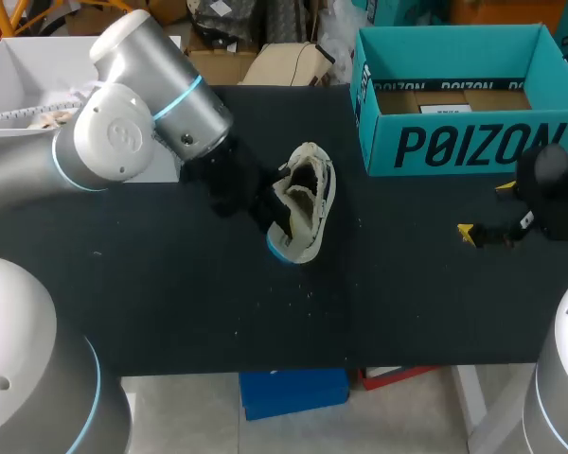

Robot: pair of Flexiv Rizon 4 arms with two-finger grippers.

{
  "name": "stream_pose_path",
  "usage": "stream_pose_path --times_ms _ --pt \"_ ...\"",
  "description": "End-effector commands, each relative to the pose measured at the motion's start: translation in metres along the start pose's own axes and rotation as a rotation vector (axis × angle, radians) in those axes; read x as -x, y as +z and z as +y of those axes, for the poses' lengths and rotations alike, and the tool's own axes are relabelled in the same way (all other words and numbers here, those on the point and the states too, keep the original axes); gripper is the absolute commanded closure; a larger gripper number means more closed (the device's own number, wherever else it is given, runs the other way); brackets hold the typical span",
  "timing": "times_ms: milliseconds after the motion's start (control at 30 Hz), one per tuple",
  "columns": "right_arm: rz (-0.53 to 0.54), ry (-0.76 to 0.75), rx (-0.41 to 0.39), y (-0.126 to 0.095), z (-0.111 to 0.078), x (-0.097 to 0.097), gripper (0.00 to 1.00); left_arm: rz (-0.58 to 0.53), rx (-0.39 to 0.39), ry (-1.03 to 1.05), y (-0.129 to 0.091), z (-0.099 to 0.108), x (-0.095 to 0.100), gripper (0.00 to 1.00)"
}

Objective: Take the shoe out of the shoebox, open the shoe tongue, remove and reinsert the insole, then place the shoe into the shoebox

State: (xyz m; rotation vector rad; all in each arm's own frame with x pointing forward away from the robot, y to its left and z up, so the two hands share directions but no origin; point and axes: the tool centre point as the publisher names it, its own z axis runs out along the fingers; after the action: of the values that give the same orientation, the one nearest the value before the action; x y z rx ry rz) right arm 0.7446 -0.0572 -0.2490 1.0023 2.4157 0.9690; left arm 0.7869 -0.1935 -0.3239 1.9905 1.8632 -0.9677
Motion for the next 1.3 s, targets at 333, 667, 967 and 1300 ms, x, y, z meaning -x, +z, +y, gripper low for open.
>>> stream_pose_path --times_ms 333,667,967,1300 --pt "-0.001 0.001 0.0 0.0 0.0 -0.001 0.0 0.071 0.058 -0.07 0.027 0.017 0.001 1.0" --pt "-0.001 0.001 0.0 0.0 0.0 -0.001 0.0 0.048 0.146 -0.084 0.029 0.028 -0.011 1.0" --pt "-0.001 0.001 0.0 0.0 0.0 -0.001 0.0 0.027 0.206 -0.058 0.025 0.044 -0.018 1.0" --pt "-0.001 0.001 0.0 0.0 0.0 -0.001 0.0 0.013 0.221 -0.007 0.023 0.072 -0.01 1.0"
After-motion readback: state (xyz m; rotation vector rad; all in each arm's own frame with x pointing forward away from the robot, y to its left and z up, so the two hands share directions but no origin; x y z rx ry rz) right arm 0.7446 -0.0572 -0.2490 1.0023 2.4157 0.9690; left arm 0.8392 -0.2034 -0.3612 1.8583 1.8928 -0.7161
